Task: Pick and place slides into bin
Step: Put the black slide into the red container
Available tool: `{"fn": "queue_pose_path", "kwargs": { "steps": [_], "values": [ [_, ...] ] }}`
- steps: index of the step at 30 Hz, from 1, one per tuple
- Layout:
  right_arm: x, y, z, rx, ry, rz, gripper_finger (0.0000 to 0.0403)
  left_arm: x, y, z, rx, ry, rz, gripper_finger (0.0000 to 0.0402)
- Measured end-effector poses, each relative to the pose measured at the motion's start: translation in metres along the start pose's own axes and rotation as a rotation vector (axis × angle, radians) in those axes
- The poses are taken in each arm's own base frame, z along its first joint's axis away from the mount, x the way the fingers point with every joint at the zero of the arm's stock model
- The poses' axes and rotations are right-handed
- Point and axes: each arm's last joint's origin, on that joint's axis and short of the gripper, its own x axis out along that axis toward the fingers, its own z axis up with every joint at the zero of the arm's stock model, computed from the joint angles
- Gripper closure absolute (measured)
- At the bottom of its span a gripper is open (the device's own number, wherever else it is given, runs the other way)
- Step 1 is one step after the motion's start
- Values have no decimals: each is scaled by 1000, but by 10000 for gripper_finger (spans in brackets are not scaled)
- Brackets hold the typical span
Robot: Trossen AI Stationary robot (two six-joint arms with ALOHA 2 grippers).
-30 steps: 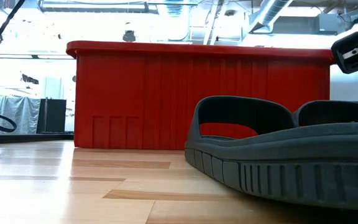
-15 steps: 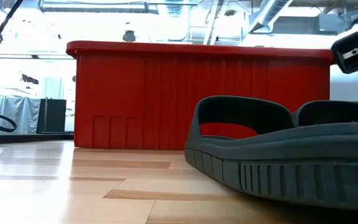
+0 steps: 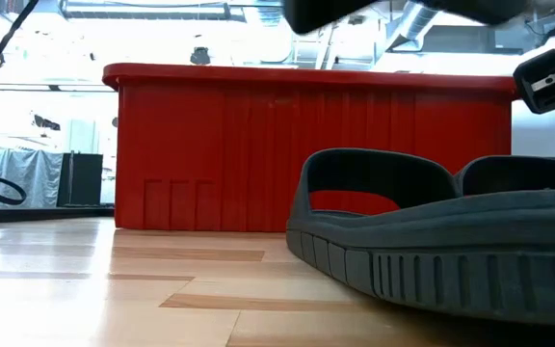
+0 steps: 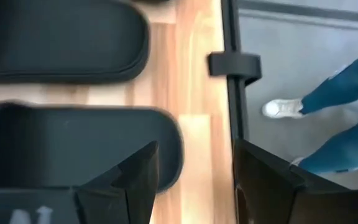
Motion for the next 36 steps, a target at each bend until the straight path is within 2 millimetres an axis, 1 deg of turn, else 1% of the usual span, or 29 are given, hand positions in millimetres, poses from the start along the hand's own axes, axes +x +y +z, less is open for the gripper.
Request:
{"fn": "queue_pose_path", "kwargs": {
  "steps": [5,8,15,19,22,31,36],
  "values": [
    [0,0,0,0,2,0,340,7,-3,2,-3,-52,-3,207],
    [0,0,0,0,1,0,340,12,-4,-2,23,-49,31,207],
    [0,0,0,0,1,1,340,32,-2,-16,45,32,34,207],
    [0,0,0,0,0,0,340,37,-2,-17,45,29,37,207],
    [0,0,0,0,0,0,340,41,0,-21,54,68,32,207],
    [0,0,0,0,1,0,340,64,3,-33,65,125,39,207],
    [0,0,0,0,2,0,340,66,5,-34,22,92,119,210]
  ]
}}
